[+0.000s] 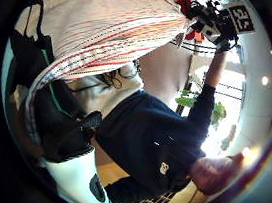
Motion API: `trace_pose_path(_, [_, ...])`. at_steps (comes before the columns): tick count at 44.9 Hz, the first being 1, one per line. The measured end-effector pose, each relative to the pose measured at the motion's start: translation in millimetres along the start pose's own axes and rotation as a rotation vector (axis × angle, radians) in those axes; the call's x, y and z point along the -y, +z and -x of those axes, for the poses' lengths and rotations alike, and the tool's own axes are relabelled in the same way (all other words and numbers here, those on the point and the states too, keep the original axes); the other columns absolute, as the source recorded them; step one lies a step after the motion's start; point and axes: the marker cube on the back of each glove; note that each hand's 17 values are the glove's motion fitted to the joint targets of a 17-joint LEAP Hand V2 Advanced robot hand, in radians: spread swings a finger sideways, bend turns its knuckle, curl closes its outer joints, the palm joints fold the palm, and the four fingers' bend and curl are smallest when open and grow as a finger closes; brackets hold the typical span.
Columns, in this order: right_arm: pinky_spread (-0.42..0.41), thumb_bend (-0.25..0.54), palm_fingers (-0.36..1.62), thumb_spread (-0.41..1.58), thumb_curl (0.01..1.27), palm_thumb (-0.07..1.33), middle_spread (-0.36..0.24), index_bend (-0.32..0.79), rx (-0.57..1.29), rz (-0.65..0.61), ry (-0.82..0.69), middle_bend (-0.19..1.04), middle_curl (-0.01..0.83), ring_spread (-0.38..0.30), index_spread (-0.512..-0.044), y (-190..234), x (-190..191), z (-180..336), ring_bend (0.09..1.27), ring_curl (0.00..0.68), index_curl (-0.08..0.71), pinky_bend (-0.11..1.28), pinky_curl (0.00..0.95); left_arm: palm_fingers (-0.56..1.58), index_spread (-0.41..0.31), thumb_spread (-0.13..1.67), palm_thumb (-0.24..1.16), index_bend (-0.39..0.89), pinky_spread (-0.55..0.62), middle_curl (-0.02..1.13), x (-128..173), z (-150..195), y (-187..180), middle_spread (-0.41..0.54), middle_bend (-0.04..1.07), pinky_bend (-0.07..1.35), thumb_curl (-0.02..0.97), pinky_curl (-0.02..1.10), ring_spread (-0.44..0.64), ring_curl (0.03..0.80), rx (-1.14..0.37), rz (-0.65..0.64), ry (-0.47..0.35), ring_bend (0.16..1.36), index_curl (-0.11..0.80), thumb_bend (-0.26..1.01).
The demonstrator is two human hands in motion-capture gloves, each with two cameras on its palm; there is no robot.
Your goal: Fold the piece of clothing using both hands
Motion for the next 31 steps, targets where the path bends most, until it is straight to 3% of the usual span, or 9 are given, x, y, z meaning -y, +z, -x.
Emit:
trace_pose_path(5, [-0.371,-0.003,1.26,0.5,0.61,1.04,-0.252,0.17,-0.066,-0.029,0.061,0.34,0.48,-0.266,-0.282,-43.5,1.9,-5.8,0.63,0.459,0.417,0.59,0.394,1.15,-0.255,0.76,0.86,0.22,-0.25,0.47,-1.9,1.1,-38.6,-0.23,0.28,0.26,0.621,0.39,-0.24,0.382,0.008,-0.093,-0.022,0.29,0.484,0.03])
trace_pose_path(9, [-0.37,-0.017,1.26,0.48,0.64,1.05,-0.252,0.17,-0.109,-0.034,0.166,0.34,0.489,-0.265,-0.282,-66.7,43.2,-22.3,0.62,0.463,0.429,0.59,0.397,1.15,-0.264,0.73,0.87,0.22,-0.26,0.49,39.6,23.9,-61.3,-0.236,0.28,0.26,0.648,0.4,-0.25,0.392,0.02,-0.162,-0.138,0.29,0.501,0.01])
trace_pose_path(13, [-0.372,-0.023,1.26,0.45,0.65,1.05,-0.254,0.18,-0.111,0.059,0.275,0.33,0.494,-0.264,-0.285,-78.5,71.8,-27.0,0.62,0.465,0.439,0.59,0.398,1.15,-0.27,0.71,0.87,0.22,-0.26,0.5,87.3,43.2,-61.2,-0.239,0.28,0.25,0.671,0.41,-0.25,0.403,-0.019,-0.111,-0.218,0.29,0.514,-0.01])
trace_pose_path(16, [-0.375,-0.027,1.25,0.43,0.67,1.05,-0.255,0.17,-0.081,0.171,0.353,0.33,0.499,-0.268,-0.289,-82.4,71.6,-20.4,0.61,0.466,0.445,0.58,0.398,1.14,-0.273,0.7,0.88,0.22,-0.25,0.51,101.9,46.1,-59.2,-0.242,0.28,0.24,0.687,0.41,-0.25,0.409,-0.018,-0.071,-0.278,0.29,0.525,-0.01])
trace_pose_path(18, [-0.374,-0.029,1.24,0.43,0.67,1.04,-0.255,0.16,-0.052,0.178,0.396,0.33,0.503,-0.268,-0.291,-75.1,85.8,-22.9,0.61,0.468,0.445,0.58,0.397,1.13,-0.27,0.7,0.88,0.23,-0.25,0.52,106.7,48.9,-55.9,-0.244,0.29,0.23,0.697,0.41,-0.25,0.415,0.015,-0.051,-0.349,0.29,0.532,-0.01])
trace_pose_path(21, [-0.373,-0.029,1.24,0.42,0.68,1.04,-0.255,0.15,-0.009,0.06,0.424,0.33,0.508,-0.268,-0.293,-61.7,115.5,-30.6,0.61,0.468,0.444,0.58,0.396,1.12,-0.268,0.69,0.89,0.22,-0.24,0.53,120.6,57.1,-46.8,-0.245,0.29,0.22,0.713,0.41,-0.25,0.42,0.064,-0.04,-0.418,0.28,0.539,-0.01])
trace_pose_path(25, [-0.364,-0.033,1.16,0.43,0.69,1.03,-0.256,0.13,-0.002,-0.214,0.459,0.32,0.505,-0.268,-0.289,-57.1,137.4,-40.3,0.59,0.464,0.431,0.57,0.395,1.09,-0.264,0.71,0.87,0.19,-0.24,0.53,134.7,66.5,-41.6,-0.238,0.28,0.22,0.722,0.42,-0.23,0.421,0.142,-0.047,-0.437,0.27,0.54,-0.02])
trace_pose_path(31, [-0.344,-0.025,1.08,0.59,0.67,1.02,-0.247,0.12,-0.043,-0.443,0.569,0.2,0.474,-0.262,-0.291,-71.7,108.3,-52.0,0.52,0.448,0.414,0.6,0.396,1.09,-0.248,0.88,0.77,0.14,-0.23,0.54,122.4,64.1,-56.3,-0.238,0.26,0.22,0.69,0.42,-0.23,0.427,0.216,-0.086,-0.473,0.28,0.519,-0.04])
